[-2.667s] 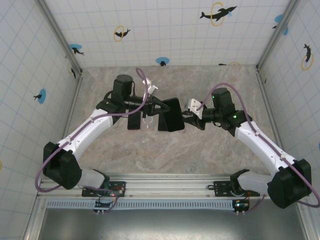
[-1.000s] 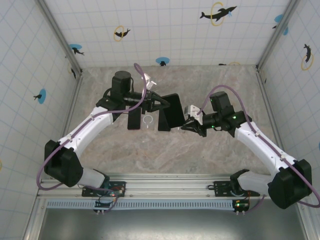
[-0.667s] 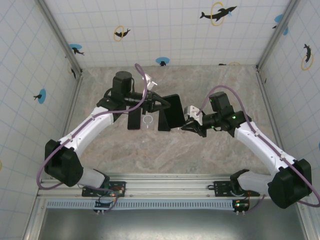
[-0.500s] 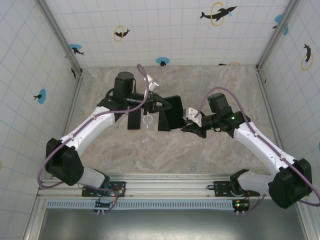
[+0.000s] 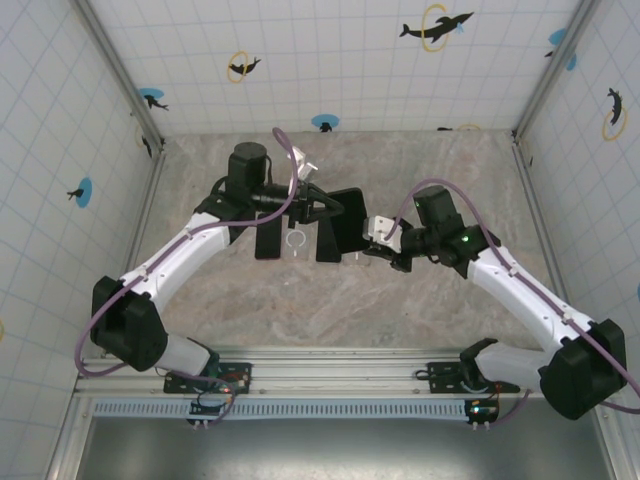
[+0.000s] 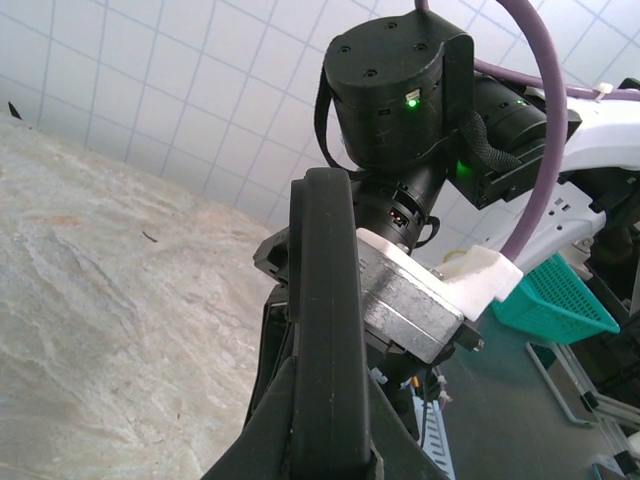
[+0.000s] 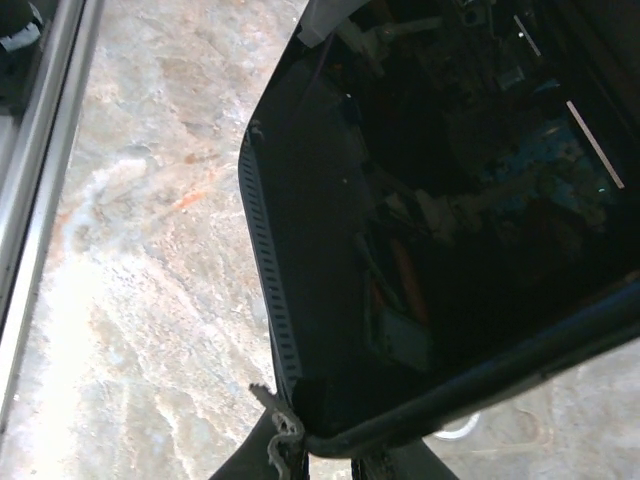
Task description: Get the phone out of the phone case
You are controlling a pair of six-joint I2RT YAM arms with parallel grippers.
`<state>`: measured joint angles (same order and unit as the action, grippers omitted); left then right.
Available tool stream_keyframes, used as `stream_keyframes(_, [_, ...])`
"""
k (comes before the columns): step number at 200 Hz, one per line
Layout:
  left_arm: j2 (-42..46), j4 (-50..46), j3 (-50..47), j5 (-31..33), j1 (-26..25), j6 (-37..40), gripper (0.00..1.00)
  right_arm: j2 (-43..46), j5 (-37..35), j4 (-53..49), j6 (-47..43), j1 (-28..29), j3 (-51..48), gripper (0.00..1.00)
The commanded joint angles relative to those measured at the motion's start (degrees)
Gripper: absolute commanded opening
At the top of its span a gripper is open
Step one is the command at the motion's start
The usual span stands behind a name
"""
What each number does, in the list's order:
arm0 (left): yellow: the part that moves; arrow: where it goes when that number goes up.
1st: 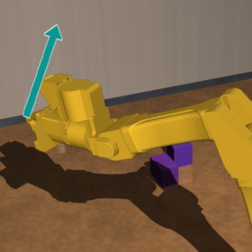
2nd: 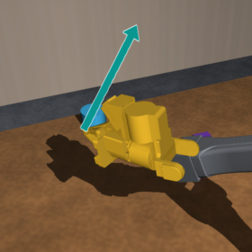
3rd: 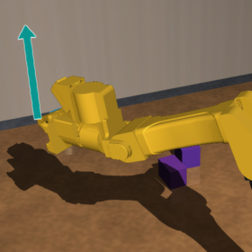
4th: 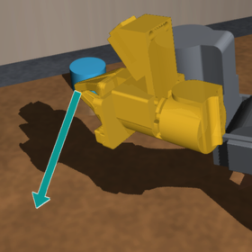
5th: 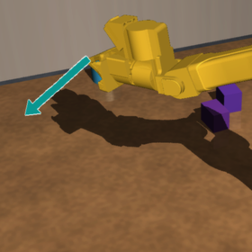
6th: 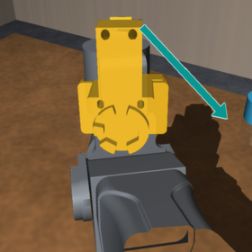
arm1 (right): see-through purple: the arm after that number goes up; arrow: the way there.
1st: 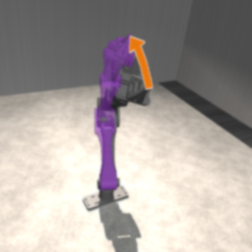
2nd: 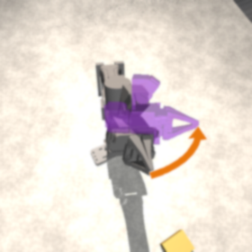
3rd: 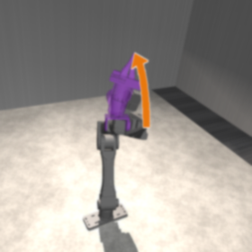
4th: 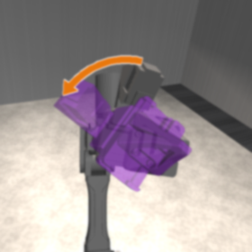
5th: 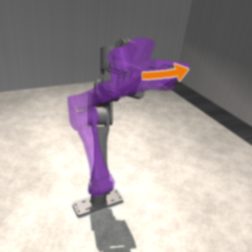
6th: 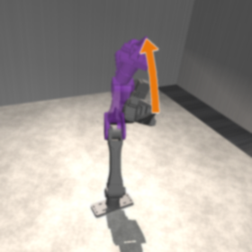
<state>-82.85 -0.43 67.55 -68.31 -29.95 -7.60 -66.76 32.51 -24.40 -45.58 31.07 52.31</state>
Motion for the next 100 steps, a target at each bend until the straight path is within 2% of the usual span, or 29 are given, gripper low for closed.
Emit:
stream_keyframes(1, [-0.3,-4.5,-1.6,-13.4,-5.0,-5.0,0.00,1.6,-4.5,20.9,-1.0,0.7,0.7,0.15])
stream_keyframes(94, [-0.8,0.9,-2.1,-12.6,-5.0,-7.4,0.00,3.2,-8.6,24.5,-4.1,2.7,-1.2,0.15])
stream_keyframes(100, [-0.8,1.4,-2.4,-12.5,-5.0,-9.5,0.00,3.3,-9.0,24.9,-4.3,2.8,-1.5,0.15])
